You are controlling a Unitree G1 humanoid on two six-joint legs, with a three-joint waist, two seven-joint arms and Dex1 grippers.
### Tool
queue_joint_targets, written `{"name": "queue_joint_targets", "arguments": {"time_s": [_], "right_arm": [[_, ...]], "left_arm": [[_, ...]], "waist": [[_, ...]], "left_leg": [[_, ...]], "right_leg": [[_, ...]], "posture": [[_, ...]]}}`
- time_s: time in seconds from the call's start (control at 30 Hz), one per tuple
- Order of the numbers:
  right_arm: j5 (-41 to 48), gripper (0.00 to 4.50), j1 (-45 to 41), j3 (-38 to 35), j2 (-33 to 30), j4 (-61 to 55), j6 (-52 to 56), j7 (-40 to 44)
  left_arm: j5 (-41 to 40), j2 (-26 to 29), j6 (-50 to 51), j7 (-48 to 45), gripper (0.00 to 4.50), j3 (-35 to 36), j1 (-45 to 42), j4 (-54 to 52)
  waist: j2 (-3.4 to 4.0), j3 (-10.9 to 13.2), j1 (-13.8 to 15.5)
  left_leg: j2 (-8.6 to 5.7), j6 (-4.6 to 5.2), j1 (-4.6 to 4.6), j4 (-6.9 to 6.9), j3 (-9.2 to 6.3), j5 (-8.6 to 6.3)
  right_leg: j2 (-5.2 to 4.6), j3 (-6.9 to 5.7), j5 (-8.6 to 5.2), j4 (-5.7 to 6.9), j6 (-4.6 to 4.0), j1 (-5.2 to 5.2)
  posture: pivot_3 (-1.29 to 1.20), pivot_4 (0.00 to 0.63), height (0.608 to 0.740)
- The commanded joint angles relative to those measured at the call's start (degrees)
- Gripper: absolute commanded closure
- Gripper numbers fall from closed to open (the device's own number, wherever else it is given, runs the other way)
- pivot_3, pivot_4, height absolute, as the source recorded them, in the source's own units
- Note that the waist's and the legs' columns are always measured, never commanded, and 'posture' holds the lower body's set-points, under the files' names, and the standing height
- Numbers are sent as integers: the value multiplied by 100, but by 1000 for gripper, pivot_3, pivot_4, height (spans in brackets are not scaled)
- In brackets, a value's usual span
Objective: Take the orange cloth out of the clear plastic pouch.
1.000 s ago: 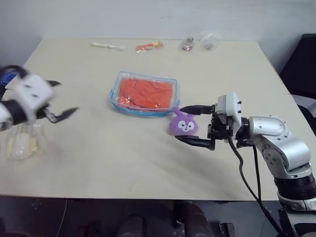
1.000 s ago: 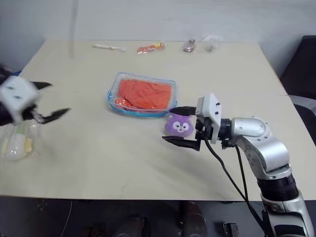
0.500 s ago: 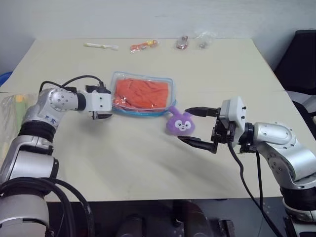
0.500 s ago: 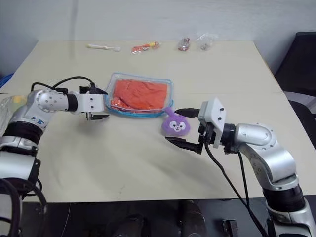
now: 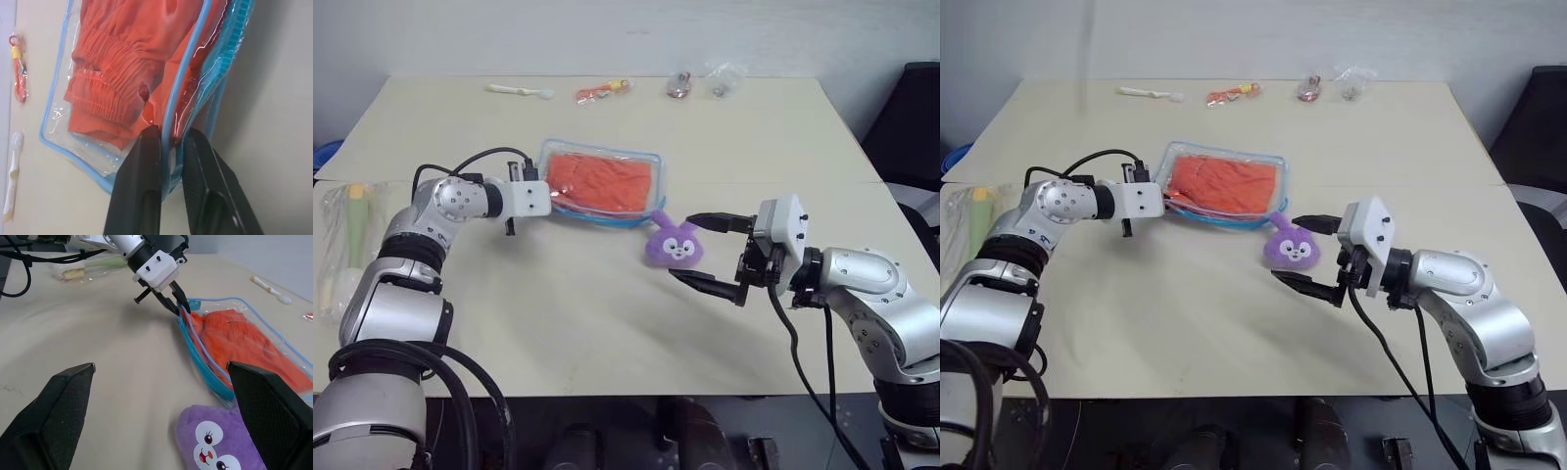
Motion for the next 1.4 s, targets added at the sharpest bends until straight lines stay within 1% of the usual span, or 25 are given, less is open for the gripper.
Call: {"name": "queue_joint_targets", "arguments": {"time_s": [0.03, 0.07, 0.1, 0.17, 0.37, 0.63, 0.7, 0.83, 0.97, 1.03, 1.1, 1.27, 1.4], "right_arm": [[77, 0, -25, -168, -143, -92, -62, 137], [75, 0, -27, -170, -155, -69, -69, 164], [93, 0, -24, -175, -184, -47, -55, 209], [96, 0, -27, -173, -224, -5, -56, 290], [87, 0, -40, -159, -261, 39, -46, 375], [76, 0, -34, -245, -390, 134, -42, 519], [68, 0, -22, -259, -422, 145, -51, 544], [218, 0, 221, -435, -788, 110, 29, 937], [389, 0, 620, -721, -1283, 125, 21, 1467], [450, 0, 741, -800, -1420, 133, 37, 1602], [499, 0, 780, -833, -1500, 133, 44, 1722], [475, 0, 637, -735, -1493, 233, 23, 1798], [460, 0, 587, -677, -1457, 227, 18, 1805]], "left_arm": [[-409, 137, -148, -436, 3718, 280, 167, -366], [-537, 143, -165, -591, 3878, 353, 228, -468], [-798, 177, -190, -1038, 4032, 429, 382, -700], [-817, 271, -137, -1011, 4479, 488, 614, -1164], [-1286, 508, 750, -1409, 4479, 839, 1486, -2990], [-1891, 1209, 2420, -1804, 4479, 1481, 3347, -6136], [-2013, 1332, 2742, -1836, 4479, 1630, 3693, -6667], [-2045, 1663, 3392, -1802, 4479, 2131, 4735, -7835], [-1945, 1634, 3986, -1598, 4479, 2432, 5616, -8901], [-1824, 1621, 4060, -1468, 4479, 2495, 5856, -9131], [-1684, 1626, 3961, -1291, 4479, 2523, 5932, -9069], [-1341, 1783, 2992, -917, 4479, 2517, 5854, -8347], [-1370, 1727, 2496, -741, 4479, 2411, 5650, -7858]], "waist": [[0, 0, -1], [0, 0, 0], [0, 0, 1], [0, 0, -6], [0, 0, 0], [1, 0, -2], [1, 0, 0], [2, 1, 23], [2, 1, 64], [2, 1, 80], [2, 1, 93], [2, 1, 115], [2, 1, 129]], "left_leg": [[0, 0, 0, 1, 0, 0], [1, 0, -1, 1, 0, 0], [1, 0, 0, 2, 0, 0], [1, 0, 0, 2, 0, 0], [2, 0, -2, 7, -2, 0], [7, -1, -1, 6, -3, 0], [7, -1, 0, 6, -3, 0], [7, -1, -1, 5, -4, -1], [5, 1, -3, 5, -9, -2], [7, 0, -1, 6, -9, -3], [7, -1, 1, 5, -8, -3], [8, -4, 4, 5, -5, -4], [9, -4, 5, 3, -3, -4]], "right_leg": [[0, 0, 0, 0, 0, 0], [0, 0, 0, 0, 0, 0], [0, 0, 0, 1, 0, 0], [0, 1, 0, 1, 0, 0], [-2, 1, 0, 1, 0, 0], [-1, 5, 0, 2, 0, -2], [-2, 8, 0, 3, -1, -2], [-2, 9, -1, 0, -1, -2], [-2, 12, -1, -4, -2, 2], [-1, 14, -1, -5, -2, 4], [0, 17, 0, -2, -3, 7], [0, 19, 3, 1, -9, 5], [1, 15, 3, 0, -10, 1]], "posture": [[0, 150, 740], [0, 150, 740], [0, 150, 740], [0, 150, 740], [0, 150, 740], [0, 150, 740], [0, 150, 740], [0, 150, 740], [0, 150, 740], [0, 150, 740], [0, 150, 740], [0, 150, 740], [0, 150, 740]]}}
